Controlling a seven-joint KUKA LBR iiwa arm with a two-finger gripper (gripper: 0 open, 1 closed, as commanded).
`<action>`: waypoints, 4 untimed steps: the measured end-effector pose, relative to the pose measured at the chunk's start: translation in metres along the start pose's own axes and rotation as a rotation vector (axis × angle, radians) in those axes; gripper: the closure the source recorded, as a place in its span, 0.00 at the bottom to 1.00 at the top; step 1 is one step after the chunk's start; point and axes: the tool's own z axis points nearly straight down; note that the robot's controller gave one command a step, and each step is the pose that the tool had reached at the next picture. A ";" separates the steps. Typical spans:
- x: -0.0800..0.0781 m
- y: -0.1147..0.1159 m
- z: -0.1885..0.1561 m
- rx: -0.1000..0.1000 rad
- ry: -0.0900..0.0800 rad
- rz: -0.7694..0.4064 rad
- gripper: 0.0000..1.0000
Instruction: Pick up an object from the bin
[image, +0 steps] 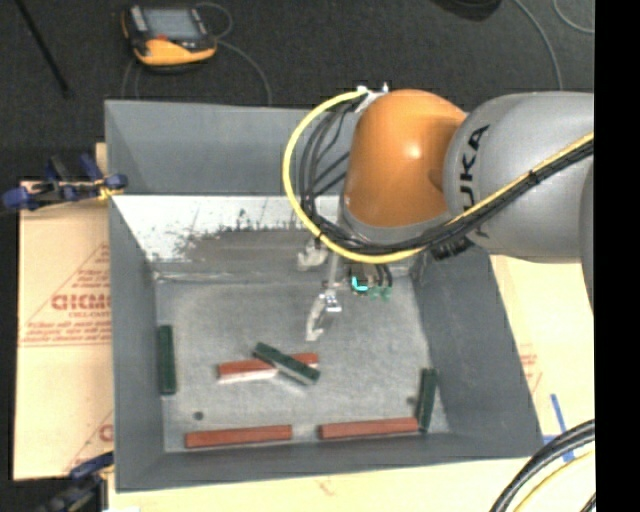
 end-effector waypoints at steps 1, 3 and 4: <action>0.010 0.002 0.045 0.002 -0.007 -0.028 0.00; 0.015 0.015 0.120 -0.002 -0.011 -0.036 1.00; 0.015 0.015 0.120 -0.002 -0.011 -0.035 1.00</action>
Offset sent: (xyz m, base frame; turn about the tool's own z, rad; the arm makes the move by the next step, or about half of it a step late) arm -0.0189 0.0186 -0.1247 -0.0249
